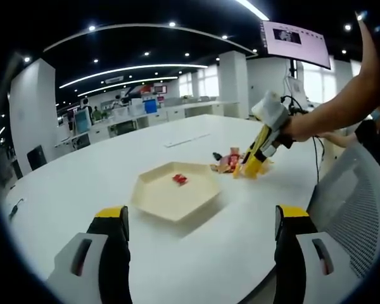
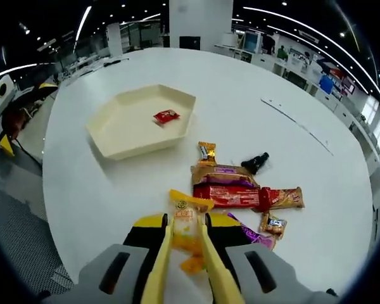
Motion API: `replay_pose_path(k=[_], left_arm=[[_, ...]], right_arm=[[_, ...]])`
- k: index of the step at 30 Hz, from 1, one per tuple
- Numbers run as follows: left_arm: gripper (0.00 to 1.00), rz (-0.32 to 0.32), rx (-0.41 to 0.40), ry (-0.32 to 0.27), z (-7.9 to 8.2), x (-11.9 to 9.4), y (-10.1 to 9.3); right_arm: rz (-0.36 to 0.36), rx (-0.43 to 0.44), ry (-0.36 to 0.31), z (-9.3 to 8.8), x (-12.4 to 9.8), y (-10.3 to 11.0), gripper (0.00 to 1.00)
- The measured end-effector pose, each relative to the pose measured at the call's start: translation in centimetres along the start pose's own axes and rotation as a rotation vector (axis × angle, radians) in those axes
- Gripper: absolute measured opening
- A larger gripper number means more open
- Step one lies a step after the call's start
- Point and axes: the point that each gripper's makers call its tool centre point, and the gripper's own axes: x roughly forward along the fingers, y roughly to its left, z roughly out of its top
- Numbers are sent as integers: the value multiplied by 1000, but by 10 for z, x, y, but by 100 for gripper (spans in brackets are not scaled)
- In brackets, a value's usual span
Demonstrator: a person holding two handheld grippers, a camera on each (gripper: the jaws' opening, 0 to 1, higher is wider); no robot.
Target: Place the target food into the container with the food tongs after gripping and lifting it, then release it inside without dropping or visibly crushing the food.
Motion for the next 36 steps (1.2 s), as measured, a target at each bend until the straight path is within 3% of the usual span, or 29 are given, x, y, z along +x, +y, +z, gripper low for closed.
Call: replay_pose_path(k=[13, 15, 25, 36], left_arm=[[96, 15, 13, -13, 3, -1, 3], [97, 7, -15, -2, 0, 0, 3], [100, 7, 5, -17, 3, 1, 3], [100, 1, -12, -14, 2, 0, 1]], right_arm=[[52, -10, -33, 22, -18, 1, 23], [53, -17, -41, 28, -22, 0, 23], [59, -49, -54, 51, -33, -10, 23], [61, -61, -65, 65, -38, -14, 23]])
